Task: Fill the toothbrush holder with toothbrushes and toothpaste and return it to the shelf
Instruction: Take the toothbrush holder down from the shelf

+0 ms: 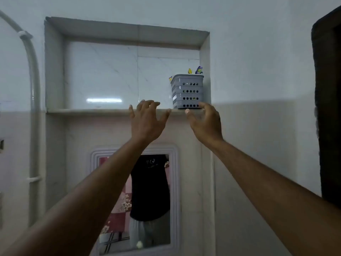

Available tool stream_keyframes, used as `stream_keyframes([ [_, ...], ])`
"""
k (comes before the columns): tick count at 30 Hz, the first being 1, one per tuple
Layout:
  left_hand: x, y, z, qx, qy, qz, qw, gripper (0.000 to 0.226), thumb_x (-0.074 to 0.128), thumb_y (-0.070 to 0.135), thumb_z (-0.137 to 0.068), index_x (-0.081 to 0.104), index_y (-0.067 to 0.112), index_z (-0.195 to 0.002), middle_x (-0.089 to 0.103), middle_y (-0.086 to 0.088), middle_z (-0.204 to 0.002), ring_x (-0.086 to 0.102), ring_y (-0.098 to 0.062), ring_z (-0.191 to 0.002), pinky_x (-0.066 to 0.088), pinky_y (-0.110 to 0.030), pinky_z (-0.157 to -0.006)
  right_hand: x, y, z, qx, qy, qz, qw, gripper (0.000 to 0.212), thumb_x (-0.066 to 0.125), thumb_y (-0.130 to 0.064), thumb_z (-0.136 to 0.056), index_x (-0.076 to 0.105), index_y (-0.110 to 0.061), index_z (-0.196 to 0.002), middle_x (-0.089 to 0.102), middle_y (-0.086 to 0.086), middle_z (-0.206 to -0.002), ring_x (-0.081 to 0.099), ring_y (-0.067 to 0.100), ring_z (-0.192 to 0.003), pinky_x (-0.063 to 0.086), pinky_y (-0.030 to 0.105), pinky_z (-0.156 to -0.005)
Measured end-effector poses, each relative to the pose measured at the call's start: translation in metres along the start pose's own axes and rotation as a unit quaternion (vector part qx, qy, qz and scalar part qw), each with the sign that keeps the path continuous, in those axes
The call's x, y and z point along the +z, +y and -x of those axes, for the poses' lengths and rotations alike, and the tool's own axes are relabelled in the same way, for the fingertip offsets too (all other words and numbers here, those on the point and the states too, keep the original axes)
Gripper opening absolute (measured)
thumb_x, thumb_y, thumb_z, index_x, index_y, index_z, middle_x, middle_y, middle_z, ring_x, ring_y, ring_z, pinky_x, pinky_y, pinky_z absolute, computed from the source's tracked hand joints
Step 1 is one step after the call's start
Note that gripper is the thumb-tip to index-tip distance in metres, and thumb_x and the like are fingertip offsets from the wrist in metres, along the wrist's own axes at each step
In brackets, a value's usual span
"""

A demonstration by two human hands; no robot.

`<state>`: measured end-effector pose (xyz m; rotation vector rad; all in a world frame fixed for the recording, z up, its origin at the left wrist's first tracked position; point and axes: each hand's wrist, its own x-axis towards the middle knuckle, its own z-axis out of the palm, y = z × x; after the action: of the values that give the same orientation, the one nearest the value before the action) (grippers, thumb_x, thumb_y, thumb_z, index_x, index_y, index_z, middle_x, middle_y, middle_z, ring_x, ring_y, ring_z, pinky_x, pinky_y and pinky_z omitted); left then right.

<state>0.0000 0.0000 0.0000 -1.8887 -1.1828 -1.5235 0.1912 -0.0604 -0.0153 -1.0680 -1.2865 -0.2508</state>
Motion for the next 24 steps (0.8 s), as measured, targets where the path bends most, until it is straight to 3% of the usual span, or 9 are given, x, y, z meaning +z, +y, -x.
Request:
stream_keyframes([
  [4, 0.026, -0.020, -0.006, -0.017, 0.030, -0.017, 0.999, 0.065, 0.041, 0.073, -0.101, 0.069, 0.026, -0.135, 0.066, 0.001, -0.143, 0.039, -0.025, -0.152, 0.002, -0.054, -0.131, 0.028, 0.001, -0.026, -0.019, 0.020, 0.047, 0.999, 0.067, 0.074, -0.052, -0.097, 0.057, -0.013, -0.149, 0.058, 0.007, -0.149, 0.050, 0.027, -0.140, 0.048, 0.043, -0.115],
  [8, 0.046, -0.024, -0.010, -0.019, 0.124, 0.018, 0.992, 0.057, 0.052, 0.072, -0.097, 0.078, 0.026, -0.117, 0.076, 0.006, -0.120, 0.054, -0.022, -0.136, 0.006, -0.051, -0.132, 0.057, 0.001, -0.052, -0.010, 0.050, 0.115, 0.992, 0.098, 0.074, -0.068, -0.087, 0.037, -0.014, -0.160, 0.037, 0.013, -0.161, 0.038, 0.035, -0.145, 0.045, 0.053, -0.116],
  [12, 0.058, -0.025, -0.011, -0.026, 0.168, 0.022, 0.985, 0.053, 0.058, 0.073, -0.095, 0.080, 0.027, -0.110, 0.076, 0.009, -0.111, 0.058, -0.019, -0.129, 0.010, -0.050, -0.131, 0.072, 0.002, -0.068, 0.016, 0.058, 0.133, 0.989, 0.119, 0.077, -0.075, -0.078, 0.027, -0.009, -0.164, 0.039, 0.016, -0.159, 0.035, 0.039, -0.143, 0.040, 0.054, -0.119],
  [17, 0.057, -0.024, -0.012, -0.035, 0.156, 0.033, 0.987, 0.055, 0.055, 0.073, -0.095, 0.079, 0.027, -0.111, 0.076, 0.009, -0.113, 0.056, -0.018, -0.130, 0.008, -0.049, -0.131, 0.070, 0.003, -0.067, 0.026, 0.058, 0.113, 0.992, 0.123, 0.083, -0.064, -0.082, 0.019, -0.006, -0.170, 0.039, 0.019, -0.164, 0.036, 0.039, -0.150, 0.039, 0.051, -0.122],
  [24, 0.030, -0.007, -0.015, -0.091, 0.089, 0.078, 0.989, 0.060, 0.045, 0.070, -0.100, 0.078, 0.023, -0.119, 0.075, 0.004, -0.125, 0.052, -0.018, -0.138, 0.005, -0.046, -0.132, 0.042, -0.013, -0.047, 0.005, 0.080, 0.063, 0.995, 0.136, 0.087, -0.065, -0.069, 0.016, -0.009, -0.169, 0.040, 0.013, -0.157, 0.040, 0.036, -0.146, 0.045, 0.053, -0.117],
])
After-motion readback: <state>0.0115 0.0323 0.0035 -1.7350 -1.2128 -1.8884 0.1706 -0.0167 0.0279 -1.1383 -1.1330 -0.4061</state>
